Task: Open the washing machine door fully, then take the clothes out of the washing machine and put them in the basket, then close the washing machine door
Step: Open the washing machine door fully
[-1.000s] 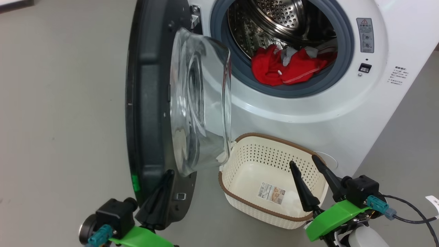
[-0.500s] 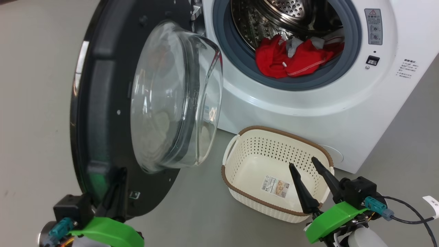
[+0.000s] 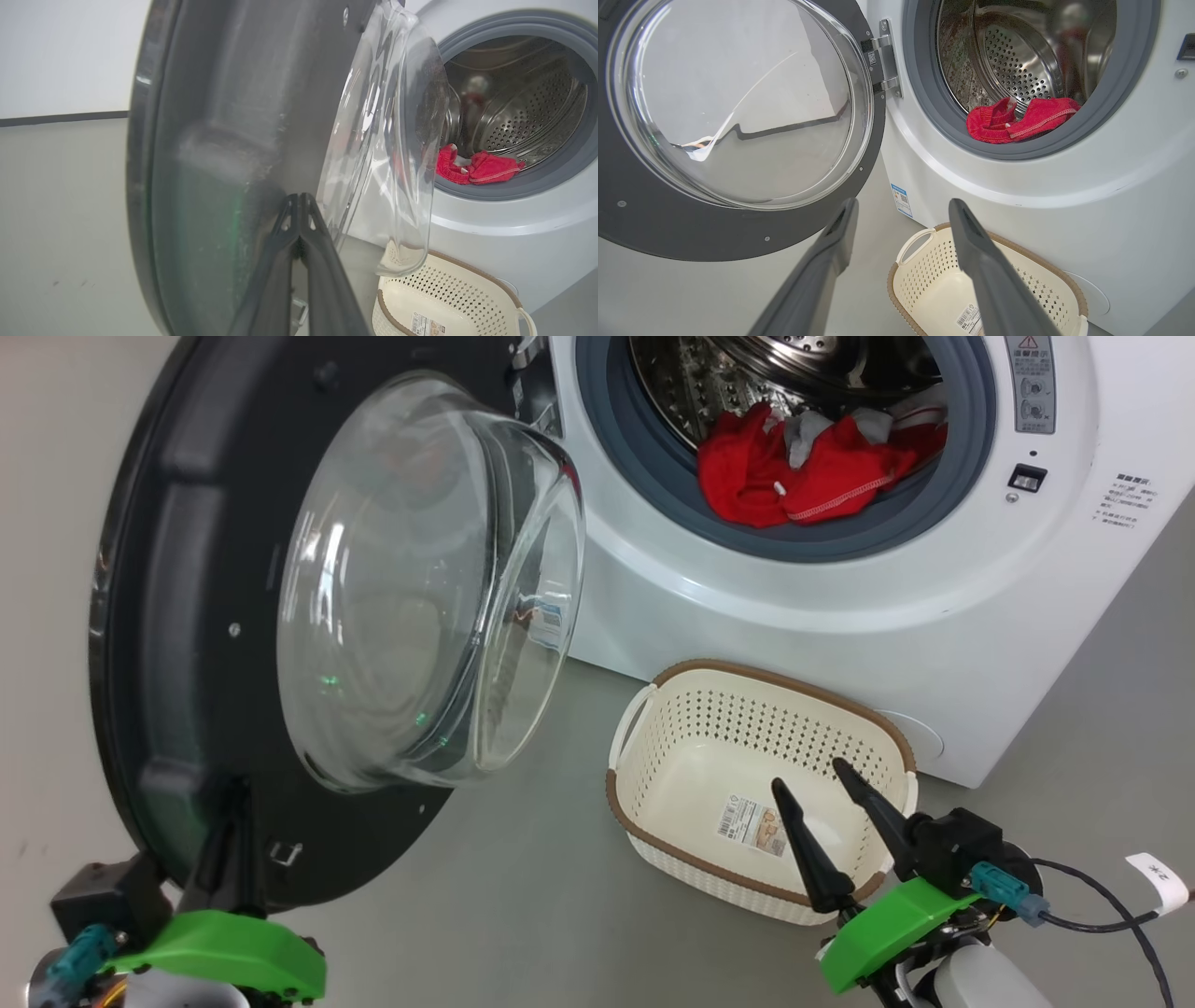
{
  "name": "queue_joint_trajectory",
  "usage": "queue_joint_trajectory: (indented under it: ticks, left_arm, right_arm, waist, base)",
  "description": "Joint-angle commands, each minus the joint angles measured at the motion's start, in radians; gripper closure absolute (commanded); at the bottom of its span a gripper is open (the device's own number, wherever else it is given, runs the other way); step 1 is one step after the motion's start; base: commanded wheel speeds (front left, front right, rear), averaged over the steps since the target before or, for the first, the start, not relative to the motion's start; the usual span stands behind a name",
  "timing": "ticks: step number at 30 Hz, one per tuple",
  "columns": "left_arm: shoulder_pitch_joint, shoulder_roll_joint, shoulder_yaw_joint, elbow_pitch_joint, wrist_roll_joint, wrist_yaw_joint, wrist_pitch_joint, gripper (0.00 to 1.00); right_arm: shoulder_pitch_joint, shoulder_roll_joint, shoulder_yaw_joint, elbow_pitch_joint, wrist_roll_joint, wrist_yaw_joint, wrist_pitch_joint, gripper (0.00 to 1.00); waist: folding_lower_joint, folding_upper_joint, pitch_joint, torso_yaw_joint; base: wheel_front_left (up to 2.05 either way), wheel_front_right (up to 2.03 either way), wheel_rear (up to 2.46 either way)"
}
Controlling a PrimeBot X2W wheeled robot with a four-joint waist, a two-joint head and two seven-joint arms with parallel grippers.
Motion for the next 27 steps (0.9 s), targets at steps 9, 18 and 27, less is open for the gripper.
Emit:
queue_joint_trajectory:
  ticks: [9, 18, 27]
  left_arm:
    - [-0.072, 0.058, 0.119, 0.041, -0.037, 0.035, -0.036, 1.0]
    - [-0.141, 0.093, 0.153, 0.143, -0.054, 0.025, -0.079, 1.0]
    - [-0.202, 0.108, 0.164, 0.228, -0.061, 0.022, -0.119, 1.0]
  right_arm:
    - [-0.052, 0.005, 0.055, -0.011, -0.027, 0.006, -0.009, 0.0]
    - [-0.065, 0.005, 0.06, -0.007, -0.051, 0.006, -0.009, 0.0]
    - [-0.062, 0.005, 0.055, -0.008, -0.07, 0.006, -0.009, 0.0]
  waist:
    - [0.0, 0.0, 0.023, -0.003]
    - [0.0, 0.0, 0.052, -0.006]
    - [0.0, 0.0, 0.071, -0.007]
  base:
    - [0.0, 0.0, 0.0]
    - [0.0, 0.0, 0.0]
    - [0.0, 0.0, 0.0]
